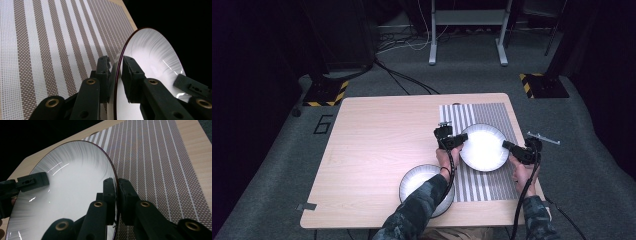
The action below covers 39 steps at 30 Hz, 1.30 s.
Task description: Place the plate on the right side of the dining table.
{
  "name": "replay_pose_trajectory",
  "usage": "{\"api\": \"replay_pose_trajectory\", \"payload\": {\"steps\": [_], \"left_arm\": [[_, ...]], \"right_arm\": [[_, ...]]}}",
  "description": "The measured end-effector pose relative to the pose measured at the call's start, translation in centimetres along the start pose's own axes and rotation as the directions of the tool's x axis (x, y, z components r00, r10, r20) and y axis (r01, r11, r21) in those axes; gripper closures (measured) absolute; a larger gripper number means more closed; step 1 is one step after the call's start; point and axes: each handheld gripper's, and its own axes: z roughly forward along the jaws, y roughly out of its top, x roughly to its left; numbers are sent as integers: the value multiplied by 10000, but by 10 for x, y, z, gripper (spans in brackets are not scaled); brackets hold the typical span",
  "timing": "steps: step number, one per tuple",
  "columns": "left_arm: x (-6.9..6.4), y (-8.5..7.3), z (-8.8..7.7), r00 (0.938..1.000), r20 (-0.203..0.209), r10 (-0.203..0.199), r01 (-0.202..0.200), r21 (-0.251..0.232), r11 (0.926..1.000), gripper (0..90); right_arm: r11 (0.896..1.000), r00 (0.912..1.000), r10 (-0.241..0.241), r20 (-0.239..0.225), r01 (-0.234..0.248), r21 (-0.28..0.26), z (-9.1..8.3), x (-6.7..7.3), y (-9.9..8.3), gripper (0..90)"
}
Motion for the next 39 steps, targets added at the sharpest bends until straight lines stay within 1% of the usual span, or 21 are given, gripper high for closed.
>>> {"api": "replay_pose_trajectory", "payload": {"steps": [2, 3, 8, 9, 13, 14, 15, 20, 21, 22, 24, 25, 26, 27, 29, 30, 31, 33, 37, 38, 39], "left_arm": [[2, 0, 2, 10000, -34, 26, -26, 65, 10000, 758], [2, -1, 3, 9999, -58, -84, 85, 51, 10000, 757], [3, -1, 8, 9998, -199, -60, 64, 211, 9998, 757], [2, -1, 9, 9998, -174, -114, 117, 201, 9997, 757], [3, -1, 12, 9996, -249, -96, 104, 286, 9995, 756], [2, -2, 14, 9994, -262, -236, 244, 279, 9993, 755], [3, -2, 15, 9993, -277, -262, 270, 270, 9993, 755], [5, -4, 20, 9984, -391, -405, 420, 367, 9984, 755], [5, -4, 21, 9980, -380, -503, 517, 369, 9980, 755], [6, -4, 22, 9980, -410, -490, 507, 417, 9978, 755], [7, -5, 25, 9973, -407, -613, 630, 423, 9971, 755], [6, -5, 26, 9965, -465, -690, 711, 446, 9965, 754], [7, -6, 27, 9968, -494, -633, 658, 512, 9965, 754], [7, -6, 28, 9964, -503, -687, 711, 475, 9963, 755], [8, -6, 30, 9961, -509, -716, 745, 590, 9955, 755], [8, -7, 31, 9953, -544, -798, 828, 572, 9949, 755], [8, -7, 32, 9951, -552, -823, 852, 536, 9949, 755], [9, -7, 33, 9952, -549, -814, 849, 637, 9944, 755], [9, -9, 36, 9942, -626, -871, 908, 598, 9941, 756], [10, -9, 37, 9937, -644, -920, 958, 583, 9937, 756], [11, -9, 37, 9942, -656, -858, 898, 605, 9941, 756]], "right_arm": [[10000, 10000, 43, 7, -43, 29, 1, -1, 0, 846], [10000, 10000, 59, 17, -59, 72, 3, -2, 0, 846], [9999, 9999, 107, 66, -108, 116, 5, -5, 0, 846], [9999, 9999, 110, 86, -111, 129, 6, -6, -1, 846], [9995, 9996, 249, 114, -251, 180, 7, -8, 0, 846], [9996, 9997, 203, 112, -205, 176, 7, -9, 0, 846], [9994, 9995, 265, 142, -268, 218, 8, -9, 0, 846], [9993, 9995, 257, 179, -262, 274, 12, -14, -1, 846], [9990, 9993, 308, 229, -315, 304, 13, -14, -1, 846], [9992, 9994, 265, 226, -271, 295, 14, -15, -1, 846], [9986, 9989, 383, 259, -392, 342, 15, -16, -1, 846], [9986, 9988, 398, 284, -407, 350, 16, -17, -1, 847], [9985, 9988, 410, 261, -419, 350, 16, -18, -1, 847], [9984, 9987, 419, 305, -430, 375, 16, -18, -1, 847], [9984, 9986, 412, 333, -424, 371, 17, -20, -1, 848], [9985, 9987, 408, 314, -420, 363, 18, -21, -1, 847], [9980, 9981, 495, 368, -509, 380, 18, -21, -1, 847], [9981, 9981, 477, 379, -492, 373, 19, -23, -1, 848], [9972, 9974, 619, 382, -634, 402, 22, -27, -2, 848], [9975, 9977, 571, 375, -586, 386, 24, -28, -2, 848], [9975, 9977, 571, 375, -586, 386, 24, -28, -2, 848]]}}
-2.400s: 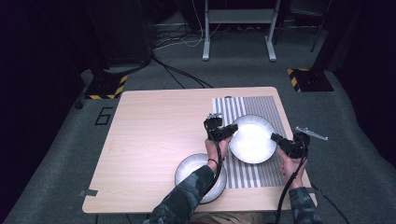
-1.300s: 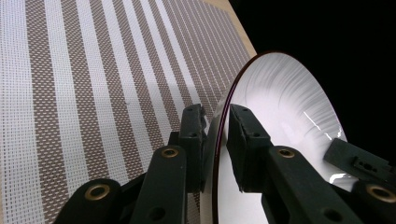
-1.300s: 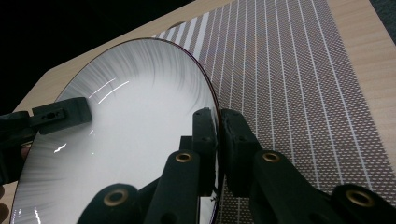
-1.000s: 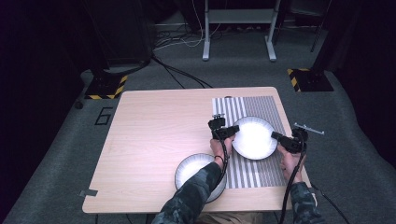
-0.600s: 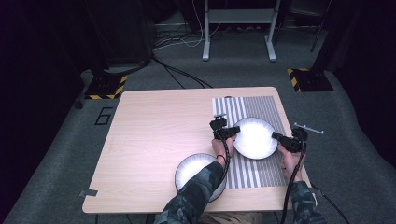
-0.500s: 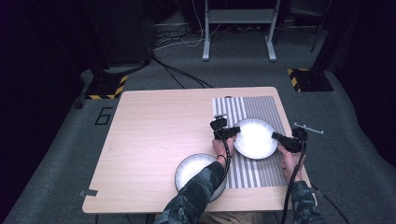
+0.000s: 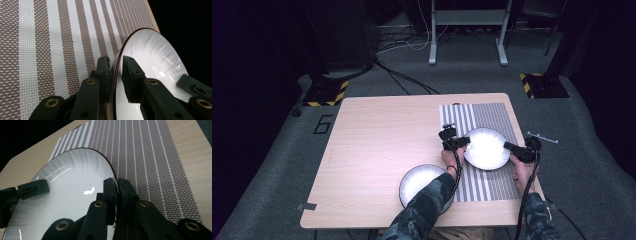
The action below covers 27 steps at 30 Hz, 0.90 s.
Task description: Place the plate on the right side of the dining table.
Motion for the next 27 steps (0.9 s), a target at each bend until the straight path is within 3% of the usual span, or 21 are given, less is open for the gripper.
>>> {"api": "replay_pose_trajectory", "payload": {"steps": [12, 27], "left_arm": [[9, 0, 6, 9995, -245, -178, 177, -54, 9998, 759], [10, 0, 6, 9996, -192, -187, 187, -35, 9998, 760]], "right_arm": [[9998, 10000, 42, 69, -44, 175, 11, 0, -2, 849], [9994, 9998, 199, -11, -199, 286, 13, -2, 0, 849]]}}
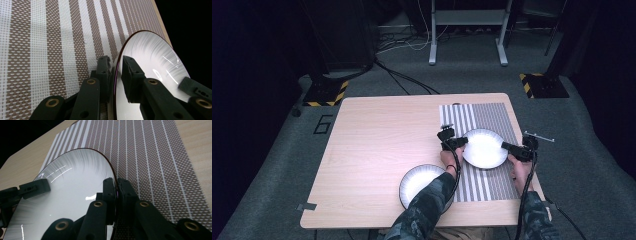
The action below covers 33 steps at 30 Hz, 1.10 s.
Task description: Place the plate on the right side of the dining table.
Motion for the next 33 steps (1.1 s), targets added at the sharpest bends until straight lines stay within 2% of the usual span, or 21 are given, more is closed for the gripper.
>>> {"api": "replay_pose_trajectory", "payload": {"steps": [11, 13, 16, 18, 22, 25, 27, 28, 33], "left_arm": [[-2, 4, -1, 9996, -289, -37, 46, 286, 9996, 754], [-5, 5, -3, 9994, -344, -10, 25, 447, 9990, 717], [-9, 11, -8, 9989, -419, 190, -161, 680, 9976, 614], [-10, 14, -11, 9987, -470, 197, -164, 685, 9975, 527], [-9, 18, -18, 9991, -382, 195, -166, 750, 9970, 370], [-8, 19, -22, 9990, -336, 279, -249, 851, 9961, 297], [-9, 18, -25, 9981, -268, 562, -528, 1137, 9921, 243], [-10, 18, -27, 9969, -275, 742, -702, 1263, 9895, 219], [-10, 20, -45, 9932, -99, 1156, -1135, 1259, 9855, 162]], "right_arm": [[9999, 9999, 148, -36, -148, 29, -1, 0, 0, 844], [9999, 9999, 115, -47, -115, 39, -3, -1, -1, 819], [9999, 9999, 117, -44, -117, 10, -9, 1, -1, 702], [10000, 10000, 45, 76, -46, 58, -13, 2, 0, 571], [9998, 9999, -106, -113, 107, 141, -21, 4, 1, 329], [9992, 9993, -302, -242, 308, 251, -26, 7, 2, 177], [9985, 9990, -403, -205, 410, 373, -29, 8, 2, 142], [9982, 9985, -441, -330, 454, 391, -31, 9, 2, 123], [9968, 9966, -647, -510, 670, 446, -42, 16, -2, 71]]}}
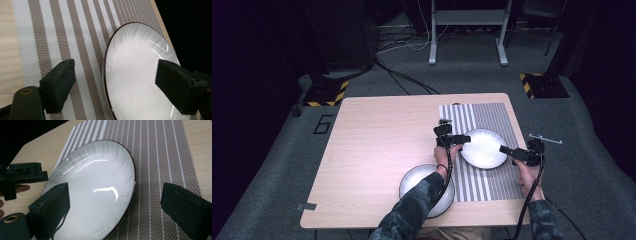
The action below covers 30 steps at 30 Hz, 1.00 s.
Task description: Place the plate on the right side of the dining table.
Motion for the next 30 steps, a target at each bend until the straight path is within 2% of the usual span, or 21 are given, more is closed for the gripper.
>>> {"api": "replay_pose_trajectory", "payload": {"steps": [7, 14, 17, 23, 30], "left_arm": [[9, 1, -33, 9992, 274, 288, -275, -455, 9986, 143], [30, -3, -71, 9949, 171, 996, -982, -668, 9929, 132], [42, -7, -85, 9950, 120, 991, -977, -872, 9914, 128], [64, -18, -106, 9946, 37, 1036, -1028, -950, 9902, 117], [91, -30, -134, 9954, -204, 937, -955, -1237, 9877, 112]], "right_arm": [[9990, 9988, -434, -227, 431, -138, -14, 12, -8, 40], [9945, 9940, -1041, -324, 1037, -157, -26, 25, -19, 15], [9924, 9918, -1226, -368, 1220, -186, -31, 30, -24, 10], [9873, 9867, -1586, -361, 1580, -194, -39, 37, -33, 0], [9822, 9820, -1873, -228, 1868, -205, -45, 37, -43, 0]]}}
